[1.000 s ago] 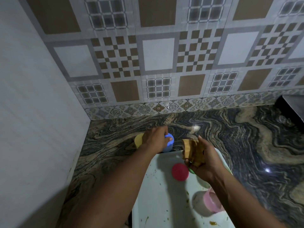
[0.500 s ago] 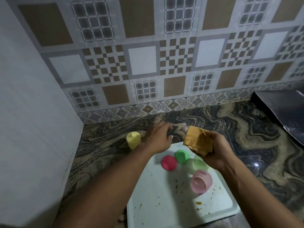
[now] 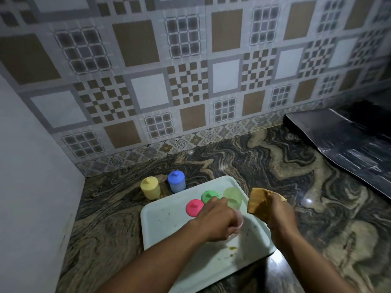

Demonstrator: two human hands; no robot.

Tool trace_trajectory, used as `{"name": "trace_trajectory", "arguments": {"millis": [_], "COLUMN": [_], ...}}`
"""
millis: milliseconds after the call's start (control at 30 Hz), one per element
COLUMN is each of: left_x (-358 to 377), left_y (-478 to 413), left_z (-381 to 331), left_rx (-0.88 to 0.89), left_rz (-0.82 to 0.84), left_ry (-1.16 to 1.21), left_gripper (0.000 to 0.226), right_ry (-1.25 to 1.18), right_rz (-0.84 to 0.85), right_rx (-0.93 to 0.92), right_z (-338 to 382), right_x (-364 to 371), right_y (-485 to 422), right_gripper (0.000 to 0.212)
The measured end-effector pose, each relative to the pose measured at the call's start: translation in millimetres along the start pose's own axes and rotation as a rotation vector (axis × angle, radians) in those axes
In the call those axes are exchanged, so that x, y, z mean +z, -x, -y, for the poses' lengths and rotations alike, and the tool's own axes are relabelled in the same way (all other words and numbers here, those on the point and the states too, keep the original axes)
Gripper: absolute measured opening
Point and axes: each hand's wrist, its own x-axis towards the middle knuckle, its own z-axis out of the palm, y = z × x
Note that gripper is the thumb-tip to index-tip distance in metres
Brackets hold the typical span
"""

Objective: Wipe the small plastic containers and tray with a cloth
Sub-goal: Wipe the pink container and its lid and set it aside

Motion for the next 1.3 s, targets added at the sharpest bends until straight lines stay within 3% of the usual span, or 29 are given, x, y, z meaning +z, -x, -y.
{"name": "trace_trajectory", "arguments": {"millis": [167,267,367,433,500,567,667,833,900,1033,1233,1300], "left_x": [-21,-44,-67,-80,-87,-88,-86,-97,-98,-97,-104,-109], "left_y": [-4,-6,-5,-3,0,1,1,-7,-9,-2,-3,-4], "left_z": [15,21,22,26,30,35,42,38,39,44,52,47], "left_rx": [-0.248,-0.263,-0.227,-0.207,-0.214,-0.252,-0.268,-0.263,-0.228,-0.246,-0.276,-0.247], "left_rz": [-0.136,-0.216,-0.277,-0.28,-0.274,-0.237,-0.16,-0.201,-0.185,-0.152,-0.169,-0.158], "left_ry": [0.341,0.581,0.822,0.945,1.064,1.144,1.149,0.968,1.02,1.302,1.055,1.098], "left_gripper": [0.019,0.012,0.009,0.01,0.015,0.017,0.016,0.018,0.007,0.018,0.01,0.004], "right_ry": [0.133,0.153,0.017,-0.219,-0.413,-0.462,-0.433,-0.307,-0.33,-0.44,-0.259,-0.247], "right_rz": [0.061,0.266,0.419,0.492,0.549,0.615,0.62,0.471,0.483,0.618,0.371,0.395], "right_rx": [-0.355,-0.381,-0.152,0.153,0.394,0.484,0.497,0.261,0.303,0.511,0.193,0.241], "right_z": [-28,-24,-2,11,20,22,24,30,32,37,35,37], "right_x": [9,30,48,50,48,48,55,63,65,62,72,75], "right_y": [21,31,32,24,24,28,31,23,24,32,18,19], "right_gripper": [0.032,0.05,0.068,0.072,0.065,0.054,0.044,0.05,0.049,0.042,0.048,0.048]}}
